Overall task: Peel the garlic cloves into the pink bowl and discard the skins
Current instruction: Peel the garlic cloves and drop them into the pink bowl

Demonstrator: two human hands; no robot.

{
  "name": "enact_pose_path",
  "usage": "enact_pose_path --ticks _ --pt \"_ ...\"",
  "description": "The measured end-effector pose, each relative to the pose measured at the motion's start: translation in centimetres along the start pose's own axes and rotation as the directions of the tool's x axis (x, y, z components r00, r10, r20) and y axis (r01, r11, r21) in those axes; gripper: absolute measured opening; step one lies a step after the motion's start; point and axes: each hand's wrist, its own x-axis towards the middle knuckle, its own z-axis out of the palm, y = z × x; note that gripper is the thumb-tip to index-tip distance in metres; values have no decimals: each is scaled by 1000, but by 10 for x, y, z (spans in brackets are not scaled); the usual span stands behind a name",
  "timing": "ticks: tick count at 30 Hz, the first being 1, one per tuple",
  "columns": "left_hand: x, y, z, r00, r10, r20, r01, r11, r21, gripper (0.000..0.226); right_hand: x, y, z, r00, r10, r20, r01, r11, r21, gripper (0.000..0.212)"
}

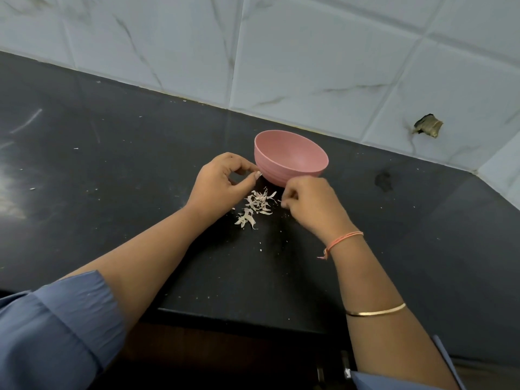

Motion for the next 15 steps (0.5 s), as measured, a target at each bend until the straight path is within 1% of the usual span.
enact_pose_path --ticks 1,2,3,4,5,6,7,8,11,13,15 --pt "0 0 0 1000 -11 8 11 1000 -6 10 2 2 0 994 6 -112 9 991 133 14" --pt "0 1 0 1000 -17 15 18 1000 -13 14 4 3 0 980 31 -194 29 953 301 15" --pt "0 1 0 1000 -21 23 21 1000 -15 17 5 5 2 974 68 -218 47 875 481 15" --pt "0 1 0 999 -30 33 31 999 -23 17 6 4 4 977 97 -189 46 771 636 14" --pt "-1 1 0 998 -43 44 45 998 -40 12 4 3 7 984 110 -138 30 664 748 13" --pt "-2 2 0 996 -51 67 56 996 -68 5 3 3 12 990 110 -82 5 569 822 11" --pt "-3 3 -1 995 -49 90 57 994 -89 6 1 4 16 993 111 -40 -21 501 865 10" --pt "-4 4 -1 993 -36 108 46 994 -96 12 0 4 19 993 114 -13 -41 455 889 10" --pt "-5 6 -1 991 0 137 11 997 -82 18 0 5 22 991 137 11 -58 343 938 9" --pt "-5 7 -1 990 -1 140 12 997 -78 16 2 6 23 989 146 14 -58 300 952 9" --pt "-6 8 -1 990 -7 140 16 998 -67 14 2 5 23 989 146 16 -60 302 951 9"
